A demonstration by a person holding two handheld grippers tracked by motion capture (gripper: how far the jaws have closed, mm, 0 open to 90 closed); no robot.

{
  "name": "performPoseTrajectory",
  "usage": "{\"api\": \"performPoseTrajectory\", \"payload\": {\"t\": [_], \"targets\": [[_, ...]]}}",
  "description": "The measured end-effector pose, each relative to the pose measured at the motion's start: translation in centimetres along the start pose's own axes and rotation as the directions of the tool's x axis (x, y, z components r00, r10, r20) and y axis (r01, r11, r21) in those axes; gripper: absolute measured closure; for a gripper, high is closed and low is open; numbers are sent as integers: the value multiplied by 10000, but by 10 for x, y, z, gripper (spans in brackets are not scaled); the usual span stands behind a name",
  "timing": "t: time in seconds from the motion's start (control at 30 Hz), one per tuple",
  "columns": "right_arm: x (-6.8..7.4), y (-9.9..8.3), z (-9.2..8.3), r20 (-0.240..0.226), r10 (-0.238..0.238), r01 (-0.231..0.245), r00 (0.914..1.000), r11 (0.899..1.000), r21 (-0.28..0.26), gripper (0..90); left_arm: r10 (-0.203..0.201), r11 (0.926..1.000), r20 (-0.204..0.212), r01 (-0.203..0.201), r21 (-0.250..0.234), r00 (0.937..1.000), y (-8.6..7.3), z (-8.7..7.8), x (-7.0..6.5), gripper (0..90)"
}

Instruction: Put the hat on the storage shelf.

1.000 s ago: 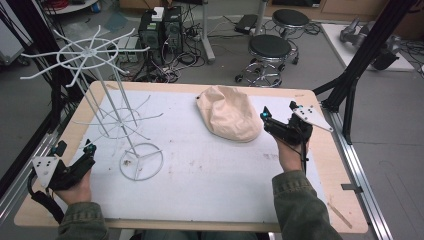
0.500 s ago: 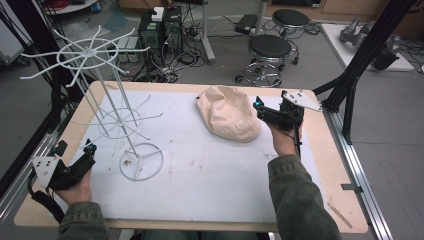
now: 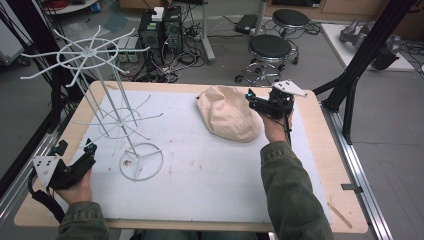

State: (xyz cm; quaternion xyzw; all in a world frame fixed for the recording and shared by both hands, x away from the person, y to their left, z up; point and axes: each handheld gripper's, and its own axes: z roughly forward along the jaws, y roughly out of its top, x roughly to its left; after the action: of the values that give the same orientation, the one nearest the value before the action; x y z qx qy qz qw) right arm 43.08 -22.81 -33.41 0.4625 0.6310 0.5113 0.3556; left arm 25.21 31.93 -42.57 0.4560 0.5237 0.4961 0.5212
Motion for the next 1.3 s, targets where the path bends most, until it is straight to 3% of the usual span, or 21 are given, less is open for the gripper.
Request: {"api": "performPoseTrajectory", "payload": {"t": [0.23, 0.4, 0.47, 0.57, 0.63, 0.67, 0.77, 0.8, 0.93, 0.97, 1.0, 1.07, 1.17, 1.23, 1.3], "targets": [[-10, -14, 22, -48, 355, -352, 9994, 9984, 443, 82, -22, 10000, 43, 22, -8, 10000, 0, 0, -1, 222], [-13, -13, 39, -140, 519, -502, 9986, 9937, 1000, 83, -35, 10000, 77, 35, 4, 10000, 0, 1, -1, 222], [-13, -14, 42, -195, 385, -365, 9991, 9949, 938, 83, -19, 10000, 52, 19, -2, 10000, 0, 1, -1, 222], [-16, -21, 50, -53, 564, -554, 9984, 9920, 1132, 83, -41, 10000, 44, 41, -14, 10000, 0, 1, 0, 222], [-19, -24, 53, 10, 765, -760, 9971, 9899, 1197, 83, -18, 10000, 74, 19, -38, 10000, 0, 1, -1, 222], [-20, -27, 57, -84, 1058, -1044, 9944, 9897, 981, 83, -27, 10000, 88, 27, -68, 10000, 0, 2, -2, 222], [-21, -32, 63, 60, 891, -892, 9960, 9906, 1035, 83, -74, 10000, 185, 75, -44, 9998, 1, 3, -4, 222], [-24, -42, 72, 177, 959, -975, 9952, 9841, 1486, 83, -78, 10000, 216, 79, -40, 9997, 0, 3, -4, 222], [-28, -53, 81, 231, 925, -953, 9954, 9760, 1960, 84, -100, 9999, 221, 101, -64, 9997, 0, 3, -4, 222], [-32, -57, 89, 241, 843, -876, 9962, 9629, 2552, 83, -147, 9999, 216, 148, -51, 9997, 0, 3, -3, 222], [-33, -57, 92, 181, 958, -971, 9952, 9566, 2747, 83, -147, 9999, 216, 148, -51, 9997, 0, 3, -3, 222], [-32, -55, 97, 201, 847, -869, 9962, 9522, 2930, 83, -159, 9999, 192, 159, -40, 9997, -1, 3, -3, 222], [-29, -55, 101, 144, 424, -448, 9990, 9553, 2922, 83, -142, 9999, 206, 143, -37, 9997, -1, 3, -3, 222], [-29, -56, 106, 216, 372, -422, 9991, 9456, 3227, 83, -148, 9999, 229, 149, -32, 9996, -1, 3, -3, 222], [-31, -56, 109, 201, 353, -399, 9992, 9438, 3282, 83, -169, 9998, 249, 170, -33, 9995, -1, 3, -3, 222]]}}
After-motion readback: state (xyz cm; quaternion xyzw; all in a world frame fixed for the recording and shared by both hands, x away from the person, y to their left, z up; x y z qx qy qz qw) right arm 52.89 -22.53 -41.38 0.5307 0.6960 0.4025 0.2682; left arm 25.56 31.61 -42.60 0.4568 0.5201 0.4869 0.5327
